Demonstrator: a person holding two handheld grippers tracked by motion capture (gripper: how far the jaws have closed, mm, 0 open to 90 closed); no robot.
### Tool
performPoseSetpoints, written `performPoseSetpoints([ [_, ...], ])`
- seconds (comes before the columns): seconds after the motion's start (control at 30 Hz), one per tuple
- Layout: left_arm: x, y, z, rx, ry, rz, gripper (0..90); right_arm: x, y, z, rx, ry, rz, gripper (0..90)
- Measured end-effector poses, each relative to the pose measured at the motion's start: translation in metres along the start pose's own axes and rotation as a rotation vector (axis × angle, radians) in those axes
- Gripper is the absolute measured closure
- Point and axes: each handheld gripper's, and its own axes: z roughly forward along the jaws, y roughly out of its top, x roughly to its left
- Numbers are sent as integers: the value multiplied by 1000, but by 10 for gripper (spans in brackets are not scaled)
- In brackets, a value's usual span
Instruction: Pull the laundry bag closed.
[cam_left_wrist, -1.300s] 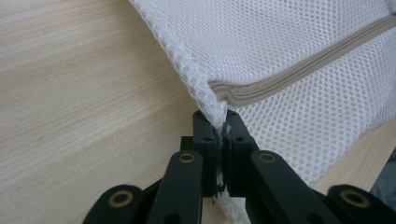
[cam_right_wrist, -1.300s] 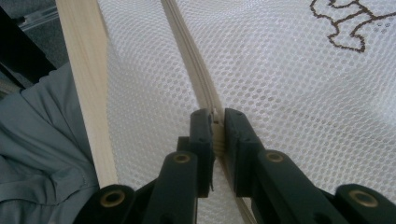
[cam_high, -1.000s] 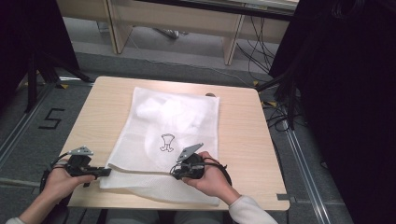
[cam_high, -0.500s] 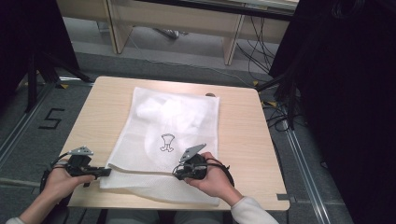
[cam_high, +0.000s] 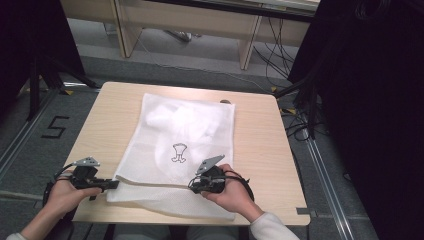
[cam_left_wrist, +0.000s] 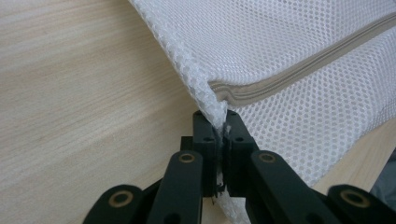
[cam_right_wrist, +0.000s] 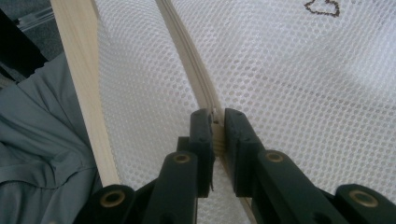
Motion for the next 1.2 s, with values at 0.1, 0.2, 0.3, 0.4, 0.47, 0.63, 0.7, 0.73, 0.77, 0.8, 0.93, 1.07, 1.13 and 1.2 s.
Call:
performPoseSetpoints([
  [0.1,0,0,0,-4,-2,-5,854,0,-1,-1,1,3,0,829],
  [0.2,0,0,-1,8,-2,8,854,-1,-3,-1,-7,5,6,829],
  [0.3,-1,0,1,-9,-1,-12,854,-1,-4,-3,0,7,15,830],
  [0.4,-1,0,0,-6,-2,-8,854,-2,-5,-4,-1,4,10,829],
  [0.47,0,0,0,2,-1,0,854,-2,-7,-4,-12,0,19,829],
  [0.63,-2,-1,2,-31,2,-16,854,-4,-11,-7,2,-1,20,829],
  [0.7,-2,-1,2,-29,2,-16,854,-4,-12,-6,-13,-2,20,829],
  [0.73,-2,-1,2,-31,1,-17,854,-4,-11,-7,-5,-3,19,829],
  [0.77,-2,0,1,-19,7,-15,854,-4,-11,-8,1,-3,16,829],
  [0.8,-1,0,1,-11,-1,-14,854,-4,-11,-8,1,-2,16,830],
  [0.93,-1,0,0,-6,-3,-10,854,-5,-12,-9,-1,-2,15,829],
  [1.07,-1,0,1,-14,0,-15,854,-6,-15,-11,-5,-1,25,829],
  [1.13,0,0,0,-2,6,-1,854,-6,-16,-12,-2,-7,27,829],
  [1.2,-1,0,1,-10,1,-14,854,-6,-16,-12,0,-7,31,830],
])
